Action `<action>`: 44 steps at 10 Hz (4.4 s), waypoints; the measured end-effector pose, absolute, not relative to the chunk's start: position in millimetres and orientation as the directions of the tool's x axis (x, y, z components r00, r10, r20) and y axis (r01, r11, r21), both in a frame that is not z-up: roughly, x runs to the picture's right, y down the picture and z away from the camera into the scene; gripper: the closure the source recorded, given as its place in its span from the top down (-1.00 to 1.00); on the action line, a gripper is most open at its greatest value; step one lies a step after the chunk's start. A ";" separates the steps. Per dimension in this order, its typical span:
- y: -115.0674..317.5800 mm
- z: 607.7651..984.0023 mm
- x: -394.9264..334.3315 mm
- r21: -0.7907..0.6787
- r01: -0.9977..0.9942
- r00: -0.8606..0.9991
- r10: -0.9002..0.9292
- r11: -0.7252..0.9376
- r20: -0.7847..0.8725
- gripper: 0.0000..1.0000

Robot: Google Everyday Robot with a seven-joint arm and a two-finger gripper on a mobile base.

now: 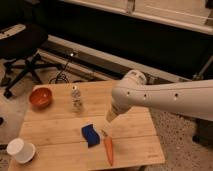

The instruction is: Knock the bottle over

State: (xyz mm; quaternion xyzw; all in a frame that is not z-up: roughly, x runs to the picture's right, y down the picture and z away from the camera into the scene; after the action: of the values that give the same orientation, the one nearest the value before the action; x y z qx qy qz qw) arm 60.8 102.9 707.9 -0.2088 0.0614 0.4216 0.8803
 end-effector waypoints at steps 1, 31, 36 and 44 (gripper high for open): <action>103.0 707.9 60.8 -0.316 -0.768 0.637 0.717 0.557 -0.284 0.60; 103.6 708.1 60.1 -0.317 -0.767 0.638 0.715 0.558 -0.284 0.60; 102.5 707.7 59.8 -0.317 -0.766 0.640 0.715 0.560 -0.282 0.60; 8.0 708.8 -8.5 -0.340 -0.620 0.779 0.608 0.707 -0.155 0.20</action>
State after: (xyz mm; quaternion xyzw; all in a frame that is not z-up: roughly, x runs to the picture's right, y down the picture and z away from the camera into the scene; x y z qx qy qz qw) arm -8.5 8.0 708.8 -0.1897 0.0158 0.3322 0.9238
